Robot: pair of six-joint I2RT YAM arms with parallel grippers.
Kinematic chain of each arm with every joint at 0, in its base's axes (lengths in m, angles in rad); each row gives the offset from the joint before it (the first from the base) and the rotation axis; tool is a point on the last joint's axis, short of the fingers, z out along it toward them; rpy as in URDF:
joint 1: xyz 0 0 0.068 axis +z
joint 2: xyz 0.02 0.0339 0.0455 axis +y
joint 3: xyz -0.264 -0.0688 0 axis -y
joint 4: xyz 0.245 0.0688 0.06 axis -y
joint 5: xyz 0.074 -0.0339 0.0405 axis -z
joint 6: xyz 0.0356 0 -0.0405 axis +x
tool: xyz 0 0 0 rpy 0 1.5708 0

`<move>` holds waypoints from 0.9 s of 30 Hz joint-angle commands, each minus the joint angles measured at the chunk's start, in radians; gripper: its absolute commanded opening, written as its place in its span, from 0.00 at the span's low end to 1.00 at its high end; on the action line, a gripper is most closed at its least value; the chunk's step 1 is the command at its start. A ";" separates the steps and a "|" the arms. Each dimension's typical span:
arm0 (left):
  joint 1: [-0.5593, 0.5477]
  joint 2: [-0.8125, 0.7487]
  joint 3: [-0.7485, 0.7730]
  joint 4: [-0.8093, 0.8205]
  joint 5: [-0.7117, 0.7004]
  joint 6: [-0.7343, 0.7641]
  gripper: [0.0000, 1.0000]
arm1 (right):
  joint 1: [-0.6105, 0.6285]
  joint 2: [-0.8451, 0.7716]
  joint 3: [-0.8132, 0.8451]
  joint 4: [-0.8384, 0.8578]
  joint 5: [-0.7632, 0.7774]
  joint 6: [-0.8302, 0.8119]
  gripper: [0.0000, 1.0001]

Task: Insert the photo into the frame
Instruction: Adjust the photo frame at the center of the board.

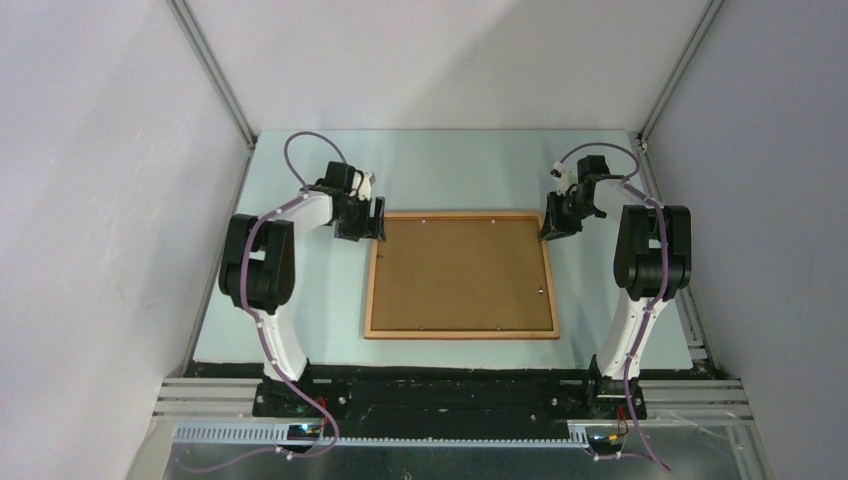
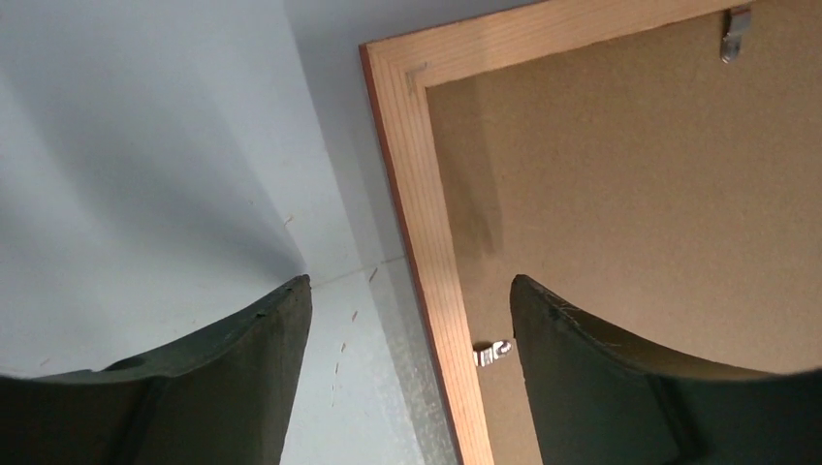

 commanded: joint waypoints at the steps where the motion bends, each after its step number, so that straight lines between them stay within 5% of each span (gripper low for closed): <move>1: -0.008 0.029 0.052 0.010 -0.007 -0.040 0.75 | -0.015 -0.041 -0.009 -0.021 0.010 -0.043 0.01; 24: -0.034 0.081 0.058 0.008 0.030 -0.134 0.31 | -0.038 -0.046 -0.009 -0.023 -0.040 -0.043 0.02; 27: -0.035 0.083 0.056 0.008 0.037 -0.138 0.19 | -0.038 -0.047 -0.009 -0.021 -0.042 -0.048 0.03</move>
